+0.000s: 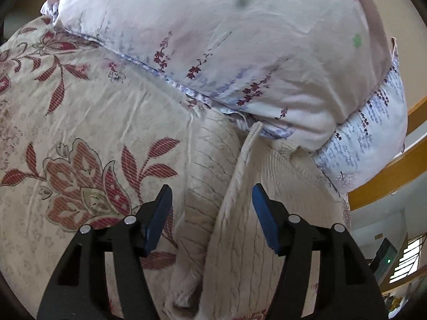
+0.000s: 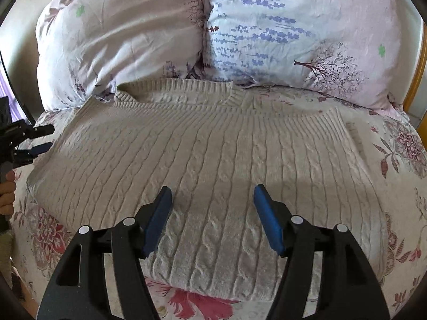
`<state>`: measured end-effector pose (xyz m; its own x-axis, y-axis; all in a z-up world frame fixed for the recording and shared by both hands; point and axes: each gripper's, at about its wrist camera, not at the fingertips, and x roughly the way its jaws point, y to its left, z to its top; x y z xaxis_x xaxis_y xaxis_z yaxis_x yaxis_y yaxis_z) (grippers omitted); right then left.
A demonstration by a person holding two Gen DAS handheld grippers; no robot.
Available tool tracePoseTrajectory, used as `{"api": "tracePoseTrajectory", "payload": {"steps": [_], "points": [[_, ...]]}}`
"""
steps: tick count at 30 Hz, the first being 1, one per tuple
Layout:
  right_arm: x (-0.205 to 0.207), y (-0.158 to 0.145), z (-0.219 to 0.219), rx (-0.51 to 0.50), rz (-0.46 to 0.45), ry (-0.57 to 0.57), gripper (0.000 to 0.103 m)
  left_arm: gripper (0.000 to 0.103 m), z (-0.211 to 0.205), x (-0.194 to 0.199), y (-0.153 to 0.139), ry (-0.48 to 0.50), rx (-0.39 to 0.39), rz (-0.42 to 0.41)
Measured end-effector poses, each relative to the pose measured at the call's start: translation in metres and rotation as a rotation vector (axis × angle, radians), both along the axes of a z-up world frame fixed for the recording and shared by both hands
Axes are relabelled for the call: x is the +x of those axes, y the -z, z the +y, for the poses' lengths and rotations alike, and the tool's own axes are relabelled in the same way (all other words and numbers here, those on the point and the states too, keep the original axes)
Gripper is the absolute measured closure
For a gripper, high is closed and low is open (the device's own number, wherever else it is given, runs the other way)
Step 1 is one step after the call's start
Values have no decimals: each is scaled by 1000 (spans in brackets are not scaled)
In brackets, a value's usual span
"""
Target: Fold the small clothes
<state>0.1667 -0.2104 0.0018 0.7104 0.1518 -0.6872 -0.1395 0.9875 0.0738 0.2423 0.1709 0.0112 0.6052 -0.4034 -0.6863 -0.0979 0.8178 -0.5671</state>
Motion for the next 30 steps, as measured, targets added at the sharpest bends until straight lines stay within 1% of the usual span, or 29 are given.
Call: {"api": "tracePoseTrajectory", "payload": {"steps": [3, 6, 9, 12, 16, 18, 21, 23, 24, 25, 26, 28, 30], "points": [[0, 0, 2, -5, 1, -3, 34, 41, -2, 4, 5, 6, -7, 16], [1, 1, 3, -4, 0, -8, 31, 41, -7, 7, 5, 10, -11, 8], [1, 0, 4, -9, -2, -10, 29, 41, -13, 8, 6, 24, -33, 7], [2, 0, 4, -11, -4, -13, 28, 41, -19, 9, 6, 33, -33, 4], [3, 1, 4, -10, -8, -17, 27, 49, -20, 9, 8, 29, -61, 8], [2, 1, 5, -11, -18, -10, 27, 51, -21, 10, 10, 27, -79, 11], [2, 2, 7, -16, -22, -11, 25, 53, -25, 10, 11, 30, -83, 10], [2, 3, 9, -17, -24, -9, 25, 57, -27, 10, 12, 33, -94, 13], [2, 3, 9, -16, -24, -9, 25, 63, -29, 11, 13, 36, -102, 17], [2, 3, 9, -15, -24, -10, 25, 73, -30, 11, 14, 35, -110, 22], [2, 3, 9, -12, -23, -11, 25, 78, -31, 12, 15, 36, -122, 28], [1, 2, 7, 4, -19, -12, 25, 81, -31, 13, 15, 28, -163, 29], [-2, 0, 2, 38, -18, -10, 25, 82, -33, 11, 7, 27, -200, 5]]}}
